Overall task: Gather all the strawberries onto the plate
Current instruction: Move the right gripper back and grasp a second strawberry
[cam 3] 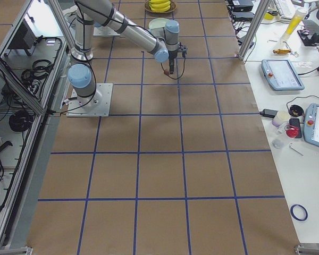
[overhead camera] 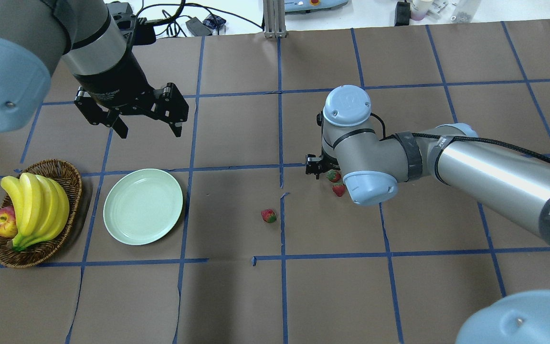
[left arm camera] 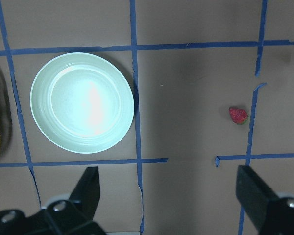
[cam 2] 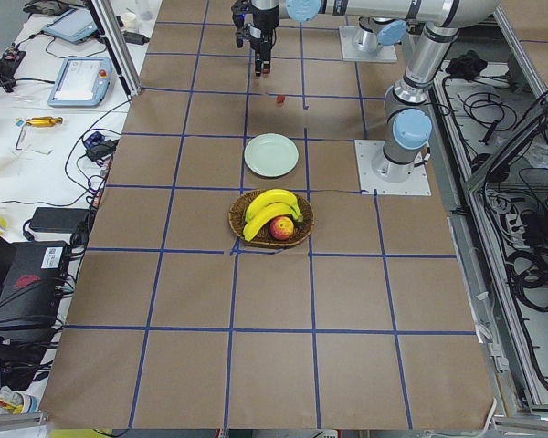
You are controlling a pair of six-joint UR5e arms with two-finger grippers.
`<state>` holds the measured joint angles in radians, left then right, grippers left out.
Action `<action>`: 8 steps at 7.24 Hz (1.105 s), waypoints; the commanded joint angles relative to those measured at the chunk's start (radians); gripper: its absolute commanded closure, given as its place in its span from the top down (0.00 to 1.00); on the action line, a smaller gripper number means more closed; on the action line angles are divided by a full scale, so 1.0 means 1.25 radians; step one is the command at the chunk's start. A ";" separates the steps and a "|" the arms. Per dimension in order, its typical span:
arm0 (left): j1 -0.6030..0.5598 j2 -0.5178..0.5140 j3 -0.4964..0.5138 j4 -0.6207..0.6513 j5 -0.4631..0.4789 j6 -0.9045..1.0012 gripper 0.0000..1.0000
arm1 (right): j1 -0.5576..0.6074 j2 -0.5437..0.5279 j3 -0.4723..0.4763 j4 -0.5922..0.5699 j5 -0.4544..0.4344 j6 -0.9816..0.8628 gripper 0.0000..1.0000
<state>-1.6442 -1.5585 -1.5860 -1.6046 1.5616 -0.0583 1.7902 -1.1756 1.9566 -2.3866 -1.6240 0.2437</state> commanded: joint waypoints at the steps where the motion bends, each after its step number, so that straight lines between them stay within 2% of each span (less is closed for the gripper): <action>1: 0.000 0.000 0.000 0.000 0.000 0.000 1.00 | 0.000 0.014 0.003 -0.021 0.000 0.000 0.50; 3: 0.000 -0.001 0.000 0.000 0.000 0.000 1.00 | 0.000 0.023 -0.006 -0.031 -0.002 0.000 0.10; 4: 0.000 0.000 0.000 0.000 0.000 0.000 1.00 | 0.000 0.015 -0.009 -0.032 0.000 0.001 0.00; 6: 0.000 0.000 0.000 0.000 0.000 0.000 1.00 | 0.017 -0.006 -0.042 -0.039 0.039 0.082 0.00; 8: 0.000 0.000 0.001 0.000 0.000 0.000 1.00 | 0.156 0.004 -0.068 -0.042 0.056 0.238 0.00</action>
<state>-1.6445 -1.5585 -1.5859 -1.6046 1.5616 -0.0583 1.8844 -1.1775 1.8978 -2.4375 -1.5636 0.4283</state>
